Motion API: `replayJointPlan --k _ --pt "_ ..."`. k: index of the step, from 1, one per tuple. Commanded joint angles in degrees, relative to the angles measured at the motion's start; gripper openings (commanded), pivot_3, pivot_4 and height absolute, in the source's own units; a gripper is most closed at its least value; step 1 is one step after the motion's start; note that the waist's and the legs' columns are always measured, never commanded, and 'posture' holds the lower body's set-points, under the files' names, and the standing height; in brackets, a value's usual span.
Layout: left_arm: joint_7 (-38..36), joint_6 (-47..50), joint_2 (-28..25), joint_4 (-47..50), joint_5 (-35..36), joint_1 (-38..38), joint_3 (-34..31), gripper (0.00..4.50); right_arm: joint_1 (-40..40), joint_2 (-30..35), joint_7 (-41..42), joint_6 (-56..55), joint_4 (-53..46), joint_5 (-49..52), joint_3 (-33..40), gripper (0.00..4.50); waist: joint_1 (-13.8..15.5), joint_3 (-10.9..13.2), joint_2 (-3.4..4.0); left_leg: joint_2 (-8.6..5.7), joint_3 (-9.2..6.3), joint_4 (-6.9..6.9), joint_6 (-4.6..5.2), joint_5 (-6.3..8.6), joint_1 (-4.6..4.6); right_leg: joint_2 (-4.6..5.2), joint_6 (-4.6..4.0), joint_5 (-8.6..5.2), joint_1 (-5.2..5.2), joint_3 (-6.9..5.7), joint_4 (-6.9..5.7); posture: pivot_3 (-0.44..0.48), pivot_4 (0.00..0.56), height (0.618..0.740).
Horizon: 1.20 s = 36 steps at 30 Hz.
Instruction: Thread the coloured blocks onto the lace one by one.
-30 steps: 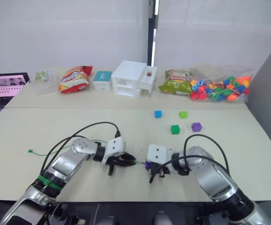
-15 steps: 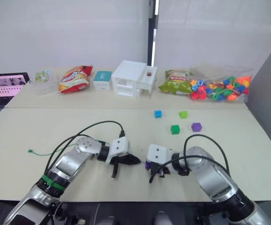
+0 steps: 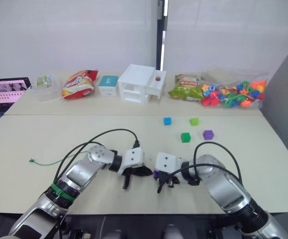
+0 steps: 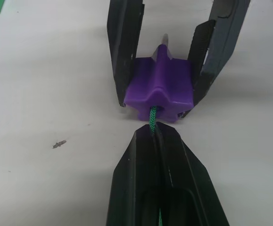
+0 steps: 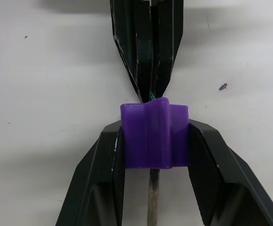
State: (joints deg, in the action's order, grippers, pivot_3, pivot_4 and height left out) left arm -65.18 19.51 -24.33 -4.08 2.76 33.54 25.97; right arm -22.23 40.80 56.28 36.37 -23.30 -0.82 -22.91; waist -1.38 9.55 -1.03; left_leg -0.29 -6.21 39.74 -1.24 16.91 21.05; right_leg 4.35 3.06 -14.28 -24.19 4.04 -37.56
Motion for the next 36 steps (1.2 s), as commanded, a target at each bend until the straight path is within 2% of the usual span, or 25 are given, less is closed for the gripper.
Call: replayJointPlan --k 1,3,5,11,12,15,19,24,27,33,34,35,36 --pt "0.22 2.55 -0.39 3.05 2.29 0.92 -2.93 0.80 -0.25 0.05 0.02 0.26 0.64 0.03 -0.41 1.34 -0.03 0.00 0.00 0.00 0.00 0.00 0.00 0.00 0.00 0.00 0.00 0.00 0.00 0.00 0.00 0.000 0.150 0.740" --pt "-0.33 3.24 -1.17 4.00 2.80 1.18 -3.46 1.47 -0.27 0.13 -0.07 0.06 0.88 -0.02 -0.19 1.34 -0.05 0.00 0.00 0.00 0.00 0.00 0.00 0.00 0.00 0.00 0.00 0.00 -0.01 0.00 -0.01 0.000 0.150 0.740" --pt "-1.05 4.50 -2.01 5.38 3.51 1.48 -3.82 2.21 -0.28 0.27 -0.09 -0.10 0.98 0.02 0.10 2.46 -0.03 0.00 0.00 0.00 0.00 0.00 0.00 0.00 0.00 0.00 0.00 0.00 0.00 0.00 0.00 0.000 0.150 0.740" --pt "-2.82 7.04 -3.13 9.22 4.59 2.62 -2.34 4.13 0.26 1.22 0.97 0.93 -1.43 2.69 3.52 4.42 0.19 0.00 0.00 0.00 0.00 -0.01 0.01 0.01 0.02 0.02 0.00 0.00 -0.01 -0.01 0.02 0.000 0.150 0.740" --pt "-2.73 6.96 -2.86 9.40 4.38 2.75 -1.79 4.48 0.43 1.60 1.11 1.19 -2.01 3.30 4.34 4.50 0.25 0.00 0.00 -0.01 0.00 -0.01 0.01 0.01 0.04 0.02 0.00 0.00 -0.01 -0.01 0.04 0.000 0.150 0.740" --pt "-1.90 6.86 -1.46 8.73 3.86 3.14 -0.66 4.48 1.35 3.27 1.73 1.58 -3.32 4.63 6.02 4.50 0.37 0.01 0.00 -0.03 0.00 -0.01 0.01 0.01 0.04 0.04 0.00 0.00 -0.01 0.00 0.05 0.000 0.150 0.740" --pt "0.66 0.46 1.82 2.39 -1.81 4.40 4.35 4.48 4.16 6.90 2.17 0.46 -3.78 5.77 9.05 4.50 0.56 0.01 -0.01 -0.03 0.00 0.00 0.01 0.01 0.05 0.04 0.00 0.00 0.00 0.00 0.09 0.000 0.150 0.740" --pt "1.44 -2.57 4.52 -3.45 -3.66 5.42 5.36 4.48 5.01 7.37 1.64 -1.01 -2.68 5.07 9.01 4.50 0.22 0.01 -0.01 0.00 0.01 -0.02 0.03 0.02 0.06 -0.02 0.00 0.00 0.01 0.00 0.19 0.000 0.150 0.740" --pt "1.15 -3.01 5.43 -4.67 -2.99 5.60 4.60 3.69 4.86 7.13 1.30 -1.80 -1.52 4.63 8.86 4.50 0.27 0.01 -0.01 0.01 0.01 -0.02 0.03 0.02 0.04 -0.02 0.01 0.00 0.01 0.00 0.15 0.000 0.150 0.740" --pt "-0.31 -3.74 5.17 -4.21 -3.04 5.36 4.89 1.66 4.78 6.44 1.16 -3.83 0.83 4.41 7.96 4.50 0.48 0.01 -0.01 -0.01 0.01 -0.01 0.03 0.02 0.05 0.01 0.01 0.00 0.04 0.00 0.17 0.000 0.150 0.740" --pt "-0.32 -3.77 5.13 -4.18 -3.08 5.30 4.83 1.41 4.77 6.35 1.15 -4.00 1.02 4.40 7.89 4.50 0.45 0.01 -0.01 -0.01 0.01 -0.01 0.03 0.02 0.05 0.01 0.01 0.00 0.04 0.00 0.17 0.000 0.150 0.740" --pt "-0.31 -3.85 5.01 -4.23 -3.12 5.30 4.70 1.40 4.82 6.24 1.20 -4.67 1.81 4.23 7.70 4.50 0.40 0.01 -0.01 0.00 0.01 -0.01 0.03 0.02 0.04 0.01 0.01 0.00 0.04 0.00 0.17 0.000 0.150 0.740" --pt "-0.34 -3.92 4.92 -4.27 -3.15 5.30 4.63 1.40 4.93 6.25 1.29 -5.34 2.63 3.99 7.49 3.98 0.37 0.01 -0.01 0.00 0.01 -0.01 0.03 0.02 0.03 0.00 0.01 0.00 0.04 0.00 0.17 0.000 0.150 0.740"
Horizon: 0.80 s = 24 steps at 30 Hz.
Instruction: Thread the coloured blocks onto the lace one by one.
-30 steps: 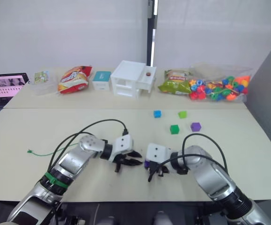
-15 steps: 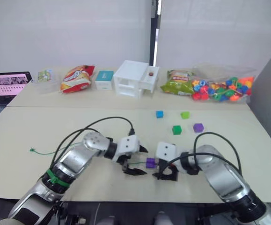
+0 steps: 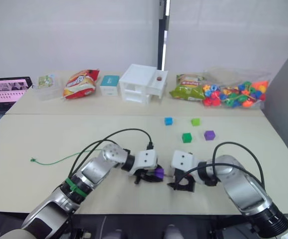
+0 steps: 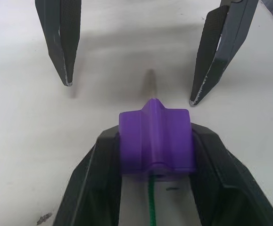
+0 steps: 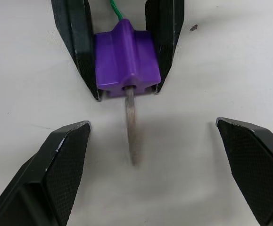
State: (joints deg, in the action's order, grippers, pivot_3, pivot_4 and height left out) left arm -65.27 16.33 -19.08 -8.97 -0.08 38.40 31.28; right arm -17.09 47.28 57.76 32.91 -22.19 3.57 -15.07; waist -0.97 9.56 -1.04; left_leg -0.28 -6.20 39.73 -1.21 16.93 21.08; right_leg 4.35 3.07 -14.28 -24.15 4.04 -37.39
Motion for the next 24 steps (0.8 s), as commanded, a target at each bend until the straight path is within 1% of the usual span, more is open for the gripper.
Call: replayJointPlan --k 1,2,4,12,16,19,23,24 --pt "-0.25 -0.82 -0.42 0.59 -0.34 0.44 -0.73 1.40 -0.10 -0.16 -0.06 -2.69 2.39 -0.74 -0.63 3.68 -0.04 0.00 0.00 0.00 0.00 0.00 0.00 0.00 -0.01 0.00 0.00 0.00 0.00 0.00 0.00 0.000 0.150 0.740" --pt "-0.25 -0.82 -0.44 0.61 -0.31 0.43 -0.77 1.40 0.01 -0.17 0.01 -3.55 3.28 -1.06 -0.82 3.40 -0.05 0.00 0.00 0.00 0.00 0.00 0.00 0.00 -0.01 -0.01 0.00 0.00 0.01 0.00 0.00 0.000 0.150 0.740" --pt "-0.25 -0.64 -0.45 0.73 -0.16 0.35 -0.87 1.40 0.07 -0.33 0.10 -4.82 4.49 -1.42 -0.97 2.66 -0.06 0.00 0.00 0.00 0.00 0.00 0.00 0.00 -0.02 -0.01 0.00 0.00 0.03 0.00 0.00 0.000 0.150 0.740" --pt "-0.16 0.16 -1.16 1.72 0.22 0.01 -1.56 1.40 -0.25 0.27 1.20 -8.94 6.34 -1.57 -0.99 0.03 -0.08 0.00 0.00 0.00 0.00 0.02 0.00 0.00 -0.04 -0.01 0.00 0.00 0.06 0.00 0.00 0.000 0.150 0.740" --pt "-0.47 1.56 -2.70 2.50 0.78 -0.37 -2.76 1.40 -0.87 0.44 2.39 -10.28 5.39 -0.75 -0.61 0.00 -0.05 0.00 0.00 0.01 0.00 0.02 0.00 0.00 -0.05 -0.01 0.00 0.00 0.05 0.00 -0.04 0.000 0.150 0.740" --pt "-1.41 1.97 -6.03 3.14 1.36 -1.42 -4.51 1.40 -1.25 0.88 2.95 -10.67 4.78 -0.85 -0.39 0.00 -0.20 0.00 0.00 0.01 0.00 0.02 0.00 0.00 -0.03 -0.01 0.00 0.00 0.02 0.00 -0.04 0.000 0.150 0.740" --pt "-5.18 -0.51 -16.86 2.68 2.33 -4.95 -9.69 1.40 -0.98 2.94 4.22 -11.46 4.52 -1.05 0.46 0.00 -1.15 0.00 0.01 0.06 0.00 -0.03 0.00 0.00 -0.06 -0.05 0.00 0.00 -0.06 0.01 -0.14 0.000 0.150 0.740" --pt "-5.85 -2.71 -20.85 0.66 2.10 -5.98 -11.68 1.40 -0.63 3.51 4.30 -11.62 4.41 -0.89 0.91 0.00 -1.48 0.00 0.00 0.08 0.00 -0.04 0.00 0.00 -0.06 -0.06 0.00 0.00 -0.06 0.00 -0.15 0.000 0.150 0.740"
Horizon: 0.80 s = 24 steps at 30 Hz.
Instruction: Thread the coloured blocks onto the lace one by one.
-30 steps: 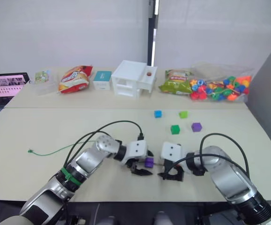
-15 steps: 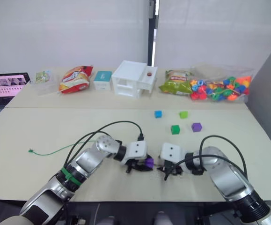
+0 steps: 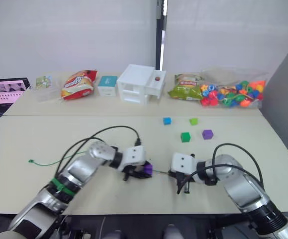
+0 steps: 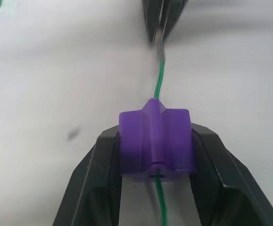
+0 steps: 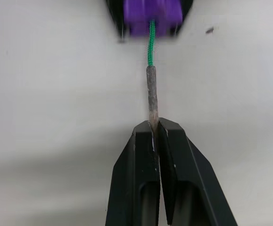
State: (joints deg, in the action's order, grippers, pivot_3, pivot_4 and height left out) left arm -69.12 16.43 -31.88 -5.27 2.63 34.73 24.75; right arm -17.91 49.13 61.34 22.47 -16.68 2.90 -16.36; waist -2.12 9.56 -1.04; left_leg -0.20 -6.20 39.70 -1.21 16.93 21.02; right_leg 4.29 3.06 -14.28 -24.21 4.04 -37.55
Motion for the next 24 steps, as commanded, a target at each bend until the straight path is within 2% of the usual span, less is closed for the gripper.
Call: replayJointPlan --k 1,3,6,9,11,13,15,19,24 --pt "-2.49 -5.71 -12.72 -6.73 -1.52 -3.09 -6.91 1.40 0.41 2.08 0.67 -1.25 -1.14 -0.06 2.59 0.00 -0.58 0.00 0.00 0.03 0.00 -0.03 0.00 0.00 -0.04 -0.03 0.00 0.00 0.01 0.00 0.01 0.000 0.150 0.740" --pt "-3.82 -11.12 -20.47 -12.79 -3.08 -4.28 -8.99 1.40 0.73 2.43 0.52 -1.27 -1.27 0.34 3.21 0.00 -1.22 0.01 -0.02 0.10 0.03 -0.18 0.01 0.01 -0.23 -0.09 -0.05 -0.02 0.03 0.01 0.00 0.000 0.150 0.740" --pt "-7.19 -15.39 -26.57 -18.92 -2.22 -5.28 -10.74 1.40 1.16 2.49 0.40 -1.30 -1.57 0.48 3.45 0.00 -1.76 -0.01 0.04 0.10 0.27 -0.77 0.01 0.00 -0.81 0.01 -0.14 -0.07 0.21 0.01 0.02 0.000 0.150 0.740" --pt "-6.64 -21.35 -30.88 -27.18 -3.74 -5.62 -12.97 1.40 1.36 2.32 0.35 -1.11 -1.82 0.67 3.54 0.00 -1.63 0.01 0.06 0.10 0.28 -0.78 0.01 0.01 -0.78 0.02 -0.17 -0.09 0.16 0.00 -0.03 0.000 0.150 0.740" --pt "-5.24 -21.68 -30.22 -28.02 -1.43 -5.74 -15.81 1.40 1.04 1.95 0.29 -0.95 -1.78 0.64 3.22 0.00 -1.50 0.01 0.07 0.09 0.28 -0.79 0.01 0.01 -0.76 0.04 -0.17 -0.09 0.14 -0.01 -0.03 0.000 0.150 0.740" --pt "-4.92 -19.25 -28.53 -26.13 1.61 -5.84 -18.45 2.42 0.57 1.61 0.42 -0.80 -1.68 0.60 2.82 0.00 -1.35 0.01 0.06 0.09 0.28 -0.79 0.01 0.01 -0.72 0.05 -0.17 -0.09 0.09 -0.01 -0.05 0.000 0.150 0.740" --pt "-8.20 -14.68 -28.25 -21.45 4.64 -6.65 -19.55 3.03 0.17 1.37 0.58 -0.48 -1.78 0.69 2.66 0.00 -1.13 0.03 0.03 0.08 0.28 -0.77 0.01 0.01 -0.67 0.05 -0.17 -0.09 0.08 -0.02 -0.05 0.000 0.150 0.740" --pt "-8.45 -7.79 -26.62 -12.58 7.49 -4.96 -20.39 4.33 -0.83 0.76 0.81 0.83 -2.52 0.75 2.08 0.00 -0.43 0.08 -0.06 0.09 0.27 -0.73 0.01 0.01 -0.57 0.07 -0.16 -0.09 0.03 -0.05 -0.04 0.000 0.150 0.740" --pt "-7.08 5.60 -18.63 4.52 13.88 -0.68 -17.57 4.33 -4.65 -1.84 0.54 4.50 -3.50 0.13 -0.32 0.00 -0.17 0.10 -0.11 0.07 0.21 -0.59 0.00 0.00 -0.39 0.08 -0.15 -0.08 0.00 -0.11 -0.03 0.000 0.150 0.740"
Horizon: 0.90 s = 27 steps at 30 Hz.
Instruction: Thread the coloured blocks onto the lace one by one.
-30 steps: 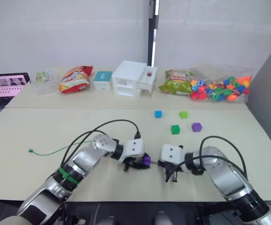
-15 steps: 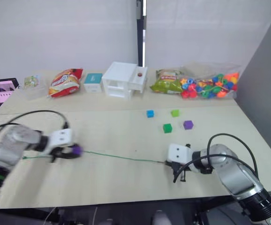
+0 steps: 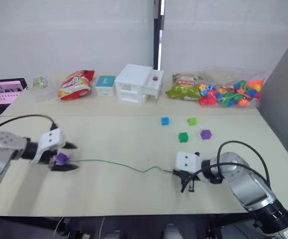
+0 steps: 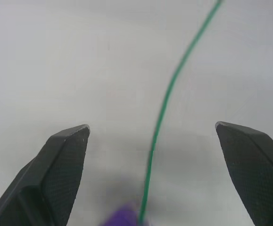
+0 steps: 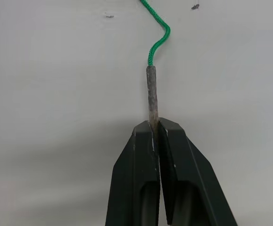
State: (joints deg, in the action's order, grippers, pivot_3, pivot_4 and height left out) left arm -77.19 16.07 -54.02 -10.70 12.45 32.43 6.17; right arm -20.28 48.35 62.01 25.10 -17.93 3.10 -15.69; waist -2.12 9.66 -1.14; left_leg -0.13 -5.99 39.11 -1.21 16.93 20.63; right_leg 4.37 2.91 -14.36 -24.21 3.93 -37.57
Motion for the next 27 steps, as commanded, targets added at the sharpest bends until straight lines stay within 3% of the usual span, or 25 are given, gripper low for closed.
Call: replayJointPlan --k 1,6,12,22,27 --pt "2.01 7.12 6.12 13.12 4.44 1.84 2.53 4.33 -3.11 -1.72 -0.32 2.80 -2.50 -0.38 -1.69 0.00 -0.22 -0.01 0.00 0.00 0.00 0.00 0.00 0.00 -0.03 0.01 0.00 0.00 0.02 0.01 0.00 0.000 0.150 0.740" --pt "7.03 5.29 16.04 17.03 -0.79 2.55 10.66 4.33 -6.22 -4.12 -1.36 6.41 -2.89 -1.88 -4.88 0.00 -0.51 -0.01 0.00 0.00 0.00 -0.02 0.00 0.00 0.00 -0.02 -0.01 0.01 -0.05 0.03 0.00 0.000 0.150 0.740" --pt "9.67 -0.42 25.30 11.52 -5.71 4.17 17.38 4.33 -7.56 -4.62 -1.59 9.55 -4.06 -3.08 -6.77 0.00 -0.15 -0.01 -0.01 -0.03 0.01 0.02 -0.01 -0.01 0.04 0.01 -0.02 0.01 -0.05 0.03 0.03 0.000 0.150 0.740" --pt "10.94 -3.22 29.68 5.65 -8.76 4.79 18.69 4.33 -7.75 -4.99 -2.44 12.24 -5.64 -3.04 -6.95 0.00 -0.18 -0.01 0.00 -0.04 0.00 0.04 -0.01 -0.01 0.05 0.02 -0.01 0.01 -0.05 0.03 0.03 0.000 0.150 0.740" --pt "10.84 -3.81 29.98 5.06 -9.04 4.50 18.95 2.78 -7.71 -4.96 -2.72 12.99 -6.32 -2.67 -6.85 0.00 -0.16 -0.01 -0.01 -0.04 0.00 0.04 -0.01 -0.01 0.05 0.02 -0.01 0.01 -0.05 0.03 0.03 0.000 0.150 0.740"
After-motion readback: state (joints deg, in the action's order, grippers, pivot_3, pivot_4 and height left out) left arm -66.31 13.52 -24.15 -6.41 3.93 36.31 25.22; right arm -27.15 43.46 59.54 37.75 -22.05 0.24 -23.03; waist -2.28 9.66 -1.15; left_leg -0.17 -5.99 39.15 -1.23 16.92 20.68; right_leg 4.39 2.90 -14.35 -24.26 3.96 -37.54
